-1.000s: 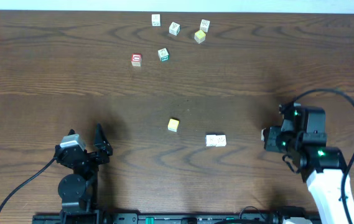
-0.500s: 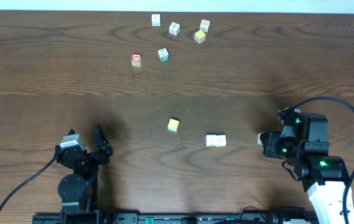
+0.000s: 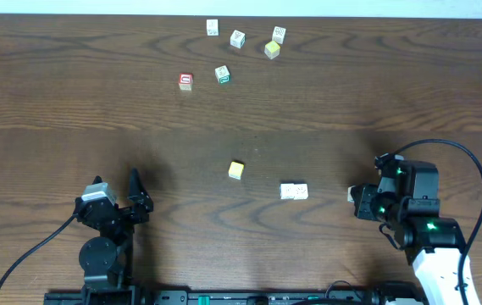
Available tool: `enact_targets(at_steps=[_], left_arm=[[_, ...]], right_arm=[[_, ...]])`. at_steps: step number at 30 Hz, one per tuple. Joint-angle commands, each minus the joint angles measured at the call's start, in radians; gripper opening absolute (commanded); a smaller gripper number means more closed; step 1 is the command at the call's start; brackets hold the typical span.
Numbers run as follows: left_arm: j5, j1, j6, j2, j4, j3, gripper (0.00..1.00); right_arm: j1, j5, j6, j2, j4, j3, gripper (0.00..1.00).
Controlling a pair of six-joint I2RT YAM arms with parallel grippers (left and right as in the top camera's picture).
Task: Lift 5 blocks
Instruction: 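Lower the umbrella block beside the white blocks and open the right gripper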
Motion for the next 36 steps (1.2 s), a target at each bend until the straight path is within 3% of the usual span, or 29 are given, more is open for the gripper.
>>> enact_targets(at_steps=[1, 16, 20, 29, 36], left_arm=[[-0.011, 0.004, -0.006, -0.005, -0.038, -0.019, 0.76], [-0.012, 0.004, -0.006, -0.005, -0.038, -0.019, 0.76], [-0.011, 0.004, -0.006, -0.005, -0.038, -0.019, 0.76], [-0.012, 0.004, -0.006, -0.005, -0.038, -0.019, 0.76], [-0.012, 0.004, -0.005, -0.005, -0.038, -0.019, 0.76]], right_arm=[[0.018, -0.005, 0.01, -0.007, 0.024, -0.007, 0.22], [0.018, -0.006, 0.002, -0.005, 0.128, -0.008, 0.22], [0.041, -0.008, -0.004, 0.056, 0.152, -0.008, 0.22], [0.198, 0.027, 0.013, 0.267, 0.247, -0.008, 0.1], [0.227, 0.088, 0.021, 0.273, 0.225, -0.008, 0.15]])
